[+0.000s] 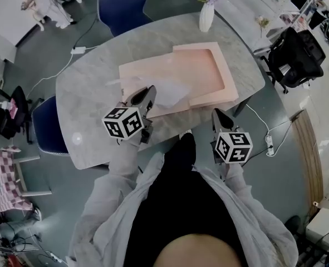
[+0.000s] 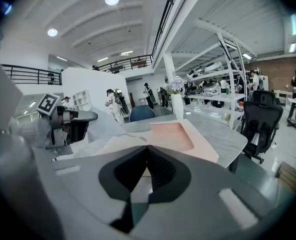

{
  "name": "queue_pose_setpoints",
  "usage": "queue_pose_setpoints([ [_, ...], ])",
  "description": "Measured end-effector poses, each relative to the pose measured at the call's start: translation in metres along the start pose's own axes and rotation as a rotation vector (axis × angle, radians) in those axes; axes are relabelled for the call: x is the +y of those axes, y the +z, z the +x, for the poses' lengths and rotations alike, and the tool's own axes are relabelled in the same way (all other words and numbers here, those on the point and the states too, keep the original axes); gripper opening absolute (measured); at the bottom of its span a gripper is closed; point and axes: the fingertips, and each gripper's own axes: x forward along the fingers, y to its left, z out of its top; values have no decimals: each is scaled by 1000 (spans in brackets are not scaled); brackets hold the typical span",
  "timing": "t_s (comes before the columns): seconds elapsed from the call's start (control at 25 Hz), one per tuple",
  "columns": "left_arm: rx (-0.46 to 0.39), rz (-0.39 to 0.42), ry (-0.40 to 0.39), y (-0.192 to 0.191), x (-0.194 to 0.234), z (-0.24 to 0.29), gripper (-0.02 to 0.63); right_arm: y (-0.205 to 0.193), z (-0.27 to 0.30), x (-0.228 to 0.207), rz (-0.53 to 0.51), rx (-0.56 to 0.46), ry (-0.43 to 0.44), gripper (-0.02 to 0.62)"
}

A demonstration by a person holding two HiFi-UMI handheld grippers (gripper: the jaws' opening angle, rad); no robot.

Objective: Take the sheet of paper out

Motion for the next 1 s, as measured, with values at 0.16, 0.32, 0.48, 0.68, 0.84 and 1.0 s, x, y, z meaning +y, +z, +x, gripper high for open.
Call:
queue_pose_setpoints([
  [0.16,-18,170,7,8,-18,-24,3,1,-16,11,-23,-41,-14,8],
  [0.32,-19,324,21,5,-32,-49,3,5,-36,20,-40,-84,-36,8],
  [0.48,-9,401,1,-12,-46,-71,3,7,-64,40,-37,-140,-35,8],
  [0.68,14,458,-11,-39,-65,-92,5,5,-96,66,-50,-189,-21,8],
  [0.84,32,505,-25,-64,-84,-110,5,-4,-111,86,-58,-196,0,8],
  [1.0,38,504,-30,-81,-91,-123,5,-13,-111,98,-85,-181,16,8],
])
